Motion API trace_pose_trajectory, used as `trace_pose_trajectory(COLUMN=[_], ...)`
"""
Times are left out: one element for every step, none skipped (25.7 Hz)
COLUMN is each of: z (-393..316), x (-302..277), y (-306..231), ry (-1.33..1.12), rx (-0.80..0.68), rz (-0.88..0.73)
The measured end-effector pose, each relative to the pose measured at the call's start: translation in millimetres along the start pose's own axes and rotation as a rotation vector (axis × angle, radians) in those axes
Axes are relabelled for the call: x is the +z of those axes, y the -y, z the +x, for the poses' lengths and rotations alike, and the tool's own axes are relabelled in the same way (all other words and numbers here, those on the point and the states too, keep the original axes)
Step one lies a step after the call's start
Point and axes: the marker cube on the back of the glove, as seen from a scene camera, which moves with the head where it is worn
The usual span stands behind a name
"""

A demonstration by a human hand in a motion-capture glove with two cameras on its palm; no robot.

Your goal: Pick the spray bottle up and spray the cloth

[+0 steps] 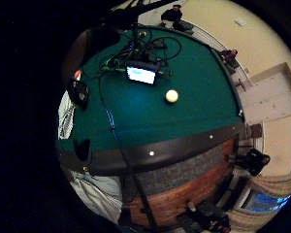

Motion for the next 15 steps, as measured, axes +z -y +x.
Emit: trace_pose_trajectory(z=[0.9,1.8,2.6,3.1,3.2,2.9,2.2,1.2,-0.3,-2.2,-4.7,-7.6,-10.8,-14.3,-17.9], x=[8.0,16.1,24.1,31.7,38.8,45.1,50.6,55.6,60.1,64.5,68.8,73.2,77.6,82.0,86.4], y=[-2.1,-4.6,-6.9,-8.8,-10.1,-10.8,-11.2,-11.5,-11.5,-11.4,-11.0,-10.2,-9.1,-7.8,-6.4], ry=[0.011,0.023,0.034,0.046,0.056,0.066,0.075,0.085,0.096,0.111,0.129,0.153,0.182,0.215,0.254], rx=[-0.001,-0.001,-0.001,-0.001,-0.001,-0.001,-0.002,-0.003,-0.004,-0.006,-0.008,-0.01,-0.013,-0.016,-0.019], rz=[-0.008,-0.015,-0.021,-0.025,-0.028,-0.03,-0.032,-0.036,-0.04,-0.044,-0.049,-0.052,-0.056,-0.062,-0.067])
